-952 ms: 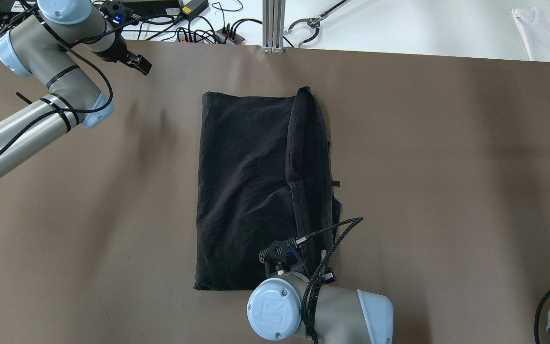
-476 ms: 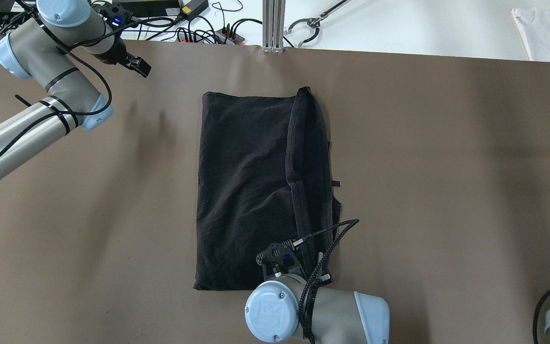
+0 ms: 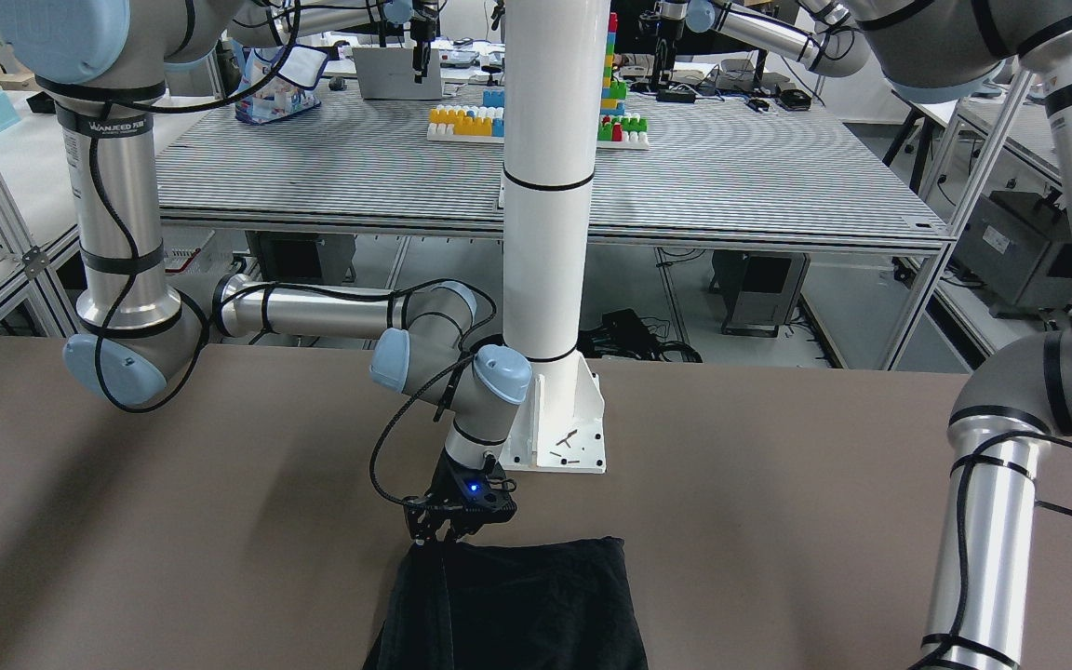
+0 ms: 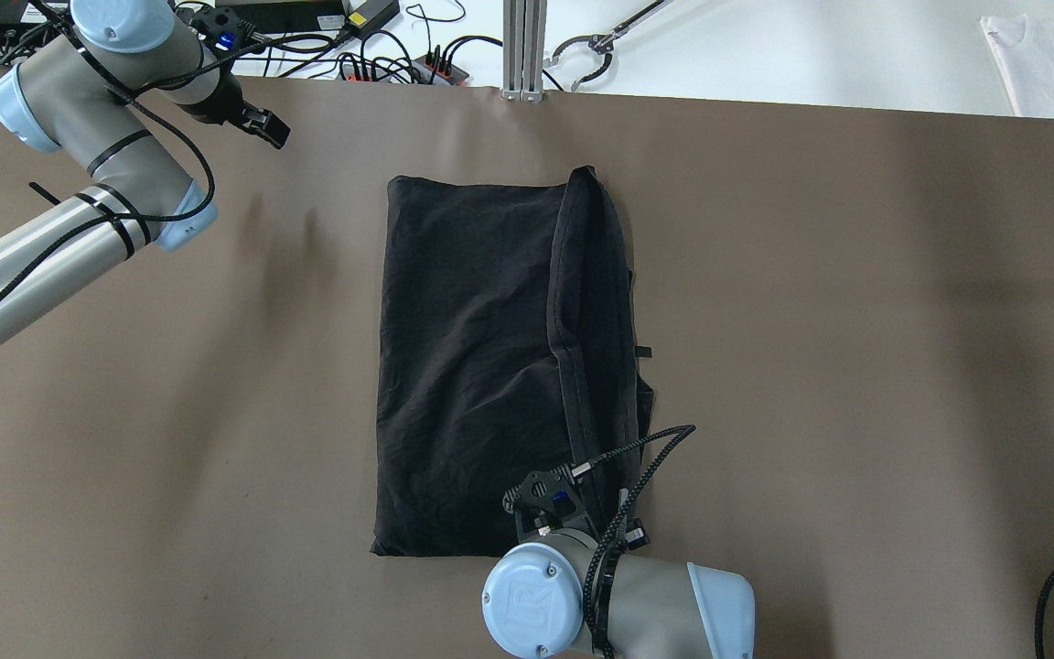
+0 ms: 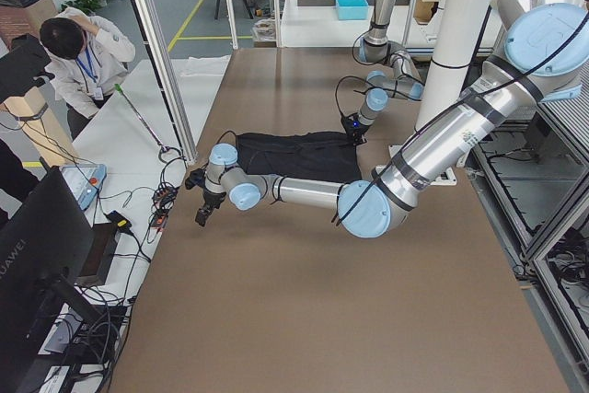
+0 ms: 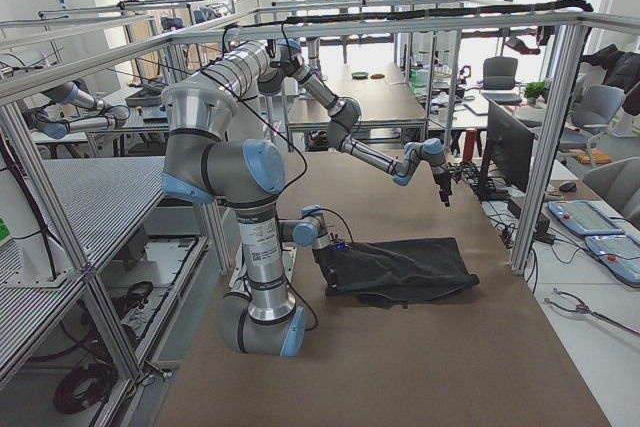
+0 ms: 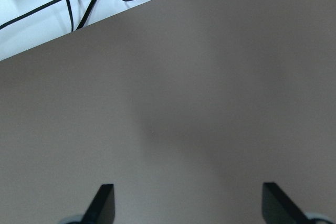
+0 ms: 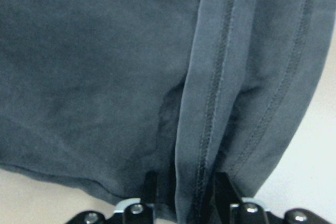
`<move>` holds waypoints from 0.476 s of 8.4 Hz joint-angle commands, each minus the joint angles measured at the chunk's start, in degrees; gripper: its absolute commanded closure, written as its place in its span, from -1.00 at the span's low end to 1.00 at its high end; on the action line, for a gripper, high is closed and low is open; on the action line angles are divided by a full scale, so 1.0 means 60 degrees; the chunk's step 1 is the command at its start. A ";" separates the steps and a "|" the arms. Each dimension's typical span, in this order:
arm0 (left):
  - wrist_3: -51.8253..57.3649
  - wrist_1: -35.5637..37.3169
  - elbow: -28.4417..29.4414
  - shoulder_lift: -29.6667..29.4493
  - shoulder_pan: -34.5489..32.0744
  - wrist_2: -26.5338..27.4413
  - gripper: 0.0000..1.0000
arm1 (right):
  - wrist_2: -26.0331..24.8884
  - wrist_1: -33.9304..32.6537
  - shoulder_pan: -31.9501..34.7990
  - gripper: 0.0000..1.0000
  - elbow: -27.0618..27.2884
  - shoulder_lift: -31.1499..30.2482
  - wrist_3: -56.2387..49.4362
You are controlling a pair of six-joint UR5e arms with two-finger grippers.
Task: Fold clothes
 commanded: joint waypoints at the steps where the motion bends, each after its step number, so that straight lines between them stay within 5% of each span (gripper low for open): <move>1: 0.0000 -0.0001 0.0000 0.0000 0.0000 0.0000 -1.00 | -0.0038 0.0214 0.0013 0.39 0.0016 -0.0177 -0.0082; 4: 0.0000 -0.0001 0.0000 0.0000 0.0000 0.0000 -1.00 | -0.0023 0.0390 0.0013 0.61 0.0119 -0.0163 -0.0125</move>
